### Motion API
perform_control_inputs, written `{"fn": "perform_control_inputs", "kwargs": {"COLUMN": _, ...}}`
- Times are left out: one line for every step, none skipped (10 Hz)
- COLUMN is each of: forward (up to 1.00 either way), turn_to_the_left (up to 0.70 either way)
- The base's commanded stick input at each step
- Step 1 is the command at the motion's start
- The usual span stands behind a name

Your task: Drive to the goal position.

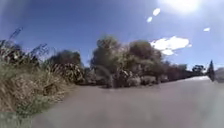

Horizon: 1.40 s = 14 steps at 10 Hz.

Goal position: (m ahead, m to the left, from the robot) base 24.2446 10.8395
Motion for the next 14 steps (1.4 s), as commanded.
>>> {"fn": "perform_control_inputs", "kwargs": {"forward": 1.0, "turn_to_the_left": 0.4}}
{"fn": "perform_control_inputs", "kwargs": {"forward": 1.0, "turn_to_the_left": 0.4}}
{"fn": "perform_control_inputs", "kwargs": {"forward": 1.0, "turn_to_the_left": 0.4}}
{"fn": "perform_control_inputs", "kwargs": {"forward": 1.0, "turn_to_the_left": 0.4}}
{"fn": "perform_control_inputs", "kwargs": {"forward": 1.0, "turn_to_the_left": 0.4}}
{"fn": "perform_control_inputs", "kwargs": {"forward": 1.0, "turn_to_the_left": 0.4}}
{"fn": "perform_control_inputs", "kwargs": {"forward": 1.0, "turn_to_the_left": 0.4}}
{"fn": "perform_control_inputs", "kwargs": {"forward": 1.0, "turn_to_the_left": 0.4}}
{"fn": "perform_control_inputs", "kwargs": {"forward": 1.0, "turn_to_the_left": 0.4}}
{"fn": "perform_control_inputs", "kwargs": {"forward": 1.0, "turn_to_the_left": 0.4}}
{"fn": "perform_control_inputs", "kwargs": {"forward": 1.0, "turn_to_the_left": 0.4}}
{"fn": "perform_control_inputs", "kwargs": {"forward": 1.0, "turn_to_the_left": 0.4}}
{"fn": "perform_control_inputs", "kwargs": {"forward": 1.0, "turn_to_the_left": 0.0}}
{"fn": "perform_control_inputs", "kwargs": {"forward": 1.0, "turn_to_the_left": 0.0}}
